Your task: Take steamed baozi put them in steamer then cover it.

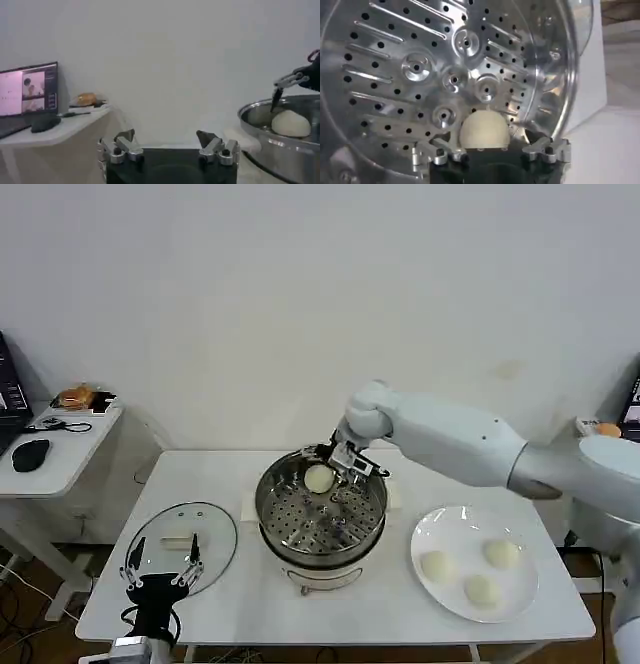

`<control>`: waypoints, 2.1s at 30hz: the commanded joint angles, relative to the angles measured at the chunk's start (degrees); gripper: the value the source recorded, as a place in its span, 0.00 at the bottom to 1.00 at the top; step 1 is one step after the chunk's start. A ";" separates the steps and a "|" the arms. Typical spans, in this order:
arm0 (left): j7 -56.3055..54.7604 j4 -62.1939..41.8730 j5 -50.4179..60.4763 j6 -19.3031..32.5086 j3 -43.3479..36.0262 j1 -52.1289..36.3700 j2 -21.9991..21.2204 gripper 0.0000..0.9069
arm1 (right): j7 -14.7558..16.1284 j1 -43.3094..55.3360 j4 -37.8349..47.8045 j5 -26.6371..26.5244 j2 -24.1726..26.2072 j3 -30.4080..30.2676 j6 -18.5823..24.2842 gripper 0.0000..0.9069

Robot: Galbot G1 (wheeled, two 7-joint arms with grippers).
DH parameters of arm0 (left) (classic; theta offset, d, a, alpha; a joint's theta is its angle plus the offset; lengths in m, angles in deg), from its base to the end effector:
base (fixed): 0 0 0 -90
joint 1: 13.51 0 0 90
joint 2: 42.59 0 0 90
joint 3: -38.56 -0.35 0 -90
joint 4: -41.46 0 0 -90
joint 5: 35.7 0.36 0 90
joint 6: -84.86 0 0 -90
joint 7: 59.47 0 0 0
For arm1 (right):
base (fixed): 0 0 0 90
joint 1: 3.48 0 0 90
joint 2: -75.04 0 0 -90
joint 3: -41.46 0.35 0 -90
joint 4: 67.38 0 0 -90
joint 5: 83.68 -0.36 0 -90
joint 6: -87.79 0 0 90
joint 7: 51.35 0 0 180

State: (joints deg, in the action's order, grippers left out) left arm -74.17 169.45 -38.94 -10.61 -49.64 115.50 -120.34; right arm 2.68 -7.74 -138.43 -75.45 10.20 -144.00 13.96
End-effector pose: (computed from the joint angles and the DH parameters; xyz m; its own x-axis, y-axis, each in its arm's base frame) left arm 0.1426 0.0360 -0.2745 -0.9837 -0.1597 0.0822 -0.1457 0.9772 0.1547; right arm 0.5627 0.1083 -0.0744 -0.2595 -0.3638 0.8946 -0.3749 -0.8158 -0.4405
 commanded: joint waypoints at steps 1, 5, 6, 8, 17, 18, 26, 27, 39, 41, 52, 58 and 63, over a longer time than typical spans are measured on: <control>0.01 0.04 -0.09 -0.04 -0.03 0.03 0.07 1.00 | 0.71 10.77 -10.40 -13.74 11.88 -3.71 -11.74 1.00; -0.23 0.32 -1.13 -0.25 0.55 0.07 0.95 1.00 | 1.02 13.25 -16.40 -14.32 20.75 -5.15 -18.78 1.00; -0.35 0.44 -1.87 -0.52 0.74 0.10 1.22 1.00 | 1.02 13.32 -16.71 -14.41 21.80 -5.26 -19.03 1.00; -0.97 0.71 -3.31 -1.62 1.33 0.04 1.67 1.00 | 1.18 13.28 -20.79 -15.10 29.11 -6.66 -21.06 1.00; -1.15 1.60 -5.01 -3.17 1.83 -1.59 2.83 1.00 | 0.78 2.09 -28.58 -11.65 42.83 -4.48 -25.00 1.00; -1.15 1.53 -5.03 -3.22 1.89 -1.74 2.94 1.00 | 0.79 -1.00 -29.00 -11.76 43.66 -3.61 -25.51 1.00; -1.14 0.98 -5.05 -3.36 2.67 -2.07 3.48 1.00 | 0.29 -14.91 -31.30 -11.25 46.14 3.03 -28.83 1.00; -1.13 0.89 -5.00 -3.36 2.70 -2.04 3.42 1.00 | 0.31 -16.63 -31.77 -10.73 46.53 4.00 -29.09 1.00; -1.15 0.01 -4.53 -3.29 2.42 -1.98 2.71 1.00 | -0.82 -30.09 -28.09 -7.00 43.45 12.10 -29.84 1.00; -1.15 0.00 -4.49 -3.28 2.41 -1.95 2.65 1.00 | -1.05 -30.59 -26.90 -6.24 42.34 12.18 -29.70 1.00; -1.13 0.23 -4.47 -3.17 2.92 -1.49 2.47 1.00 | -2.51 -31.11 -18.63 -4.27 35.35 12.69 -29.38 1.00; -1.00 -0.27 -4.61 -3.17 3.33 -1.65 2.56 1.00 | -2.88 -31.48 -16.58 -4.34 33.14 12.68 -29.38 1.00; -1.07 -0.83 -4.55 -3.17 3.28 -2.02 2.39 1.00 | -3.18 -31.55 -15.84 -4.59 31.40 12.80 -29.63 0.92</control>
State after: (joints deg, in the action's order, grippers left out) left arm -75.26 168.69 -43.48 -13.77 -46.41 113.47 -118.00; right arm -0.13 -38.00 -157.00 -80.42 44.60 -131.85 -15.41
